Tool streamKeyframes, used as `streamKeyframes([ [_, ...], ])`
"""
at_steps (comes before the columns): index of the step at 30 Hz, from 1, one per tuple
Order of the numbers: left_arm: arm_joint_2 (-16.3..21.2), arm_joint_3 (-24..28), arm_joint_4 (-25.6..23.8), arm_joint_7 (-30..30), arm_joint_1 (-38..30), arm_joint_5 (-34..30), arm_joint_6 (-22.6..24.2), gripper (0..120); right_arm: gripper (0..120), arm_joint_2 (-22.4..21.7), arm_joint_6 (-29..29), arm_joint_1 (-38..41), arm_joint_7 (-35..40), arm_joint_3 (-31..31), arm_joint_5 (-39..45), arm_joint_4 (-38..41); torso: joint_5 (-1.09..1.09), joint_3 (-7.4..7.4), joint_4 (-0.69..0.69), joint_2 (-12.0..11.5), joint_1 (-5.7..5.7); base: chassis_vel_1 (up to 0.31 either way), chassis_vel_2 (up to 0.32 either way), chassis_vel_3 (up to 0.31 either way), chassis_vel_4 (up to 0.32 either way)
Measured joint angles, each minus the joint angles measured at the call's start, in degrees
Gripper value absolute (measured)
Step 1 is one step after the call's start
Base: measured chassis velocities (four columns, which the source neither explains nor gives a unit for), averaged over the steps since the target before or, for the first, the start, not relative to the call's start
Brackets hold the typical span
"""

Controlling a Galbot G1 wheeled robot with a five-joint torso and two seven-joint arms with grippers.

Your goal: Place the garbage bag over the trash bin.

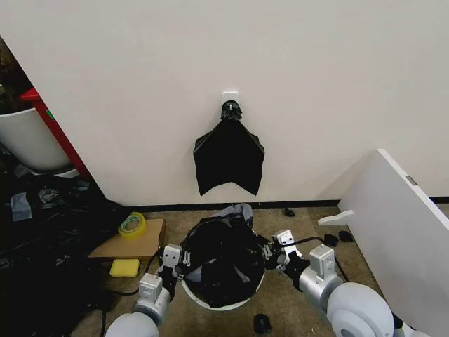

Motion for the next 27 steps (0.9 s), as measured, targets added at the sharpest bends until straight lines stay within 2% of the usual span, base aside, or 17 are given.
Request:
streamKeyframes([
  [11, 0.00, -0.41, 0.55, 2.67, 0.02, -4.20, -5.15, 1, 0, -3.44, -0.68, 0.21, -0.73, 2.47, -0.57, -4.56, 0.00, 0.00, 0.00, 0.00, 0.00, 0.000, 0.000, 0.000, 0.000],
  [27, -1.73, -0.24, 2.05, -0.48, -1.22, -10.63, -5.73, 1, 0, -5.58, 0.52, -3.73, -7.63, 4.95, -0.91, -8.70, 0.00, 0.00, 0.00, 0.00, 0.00, 0.000, 0.000, 0.000, 0.000],
])
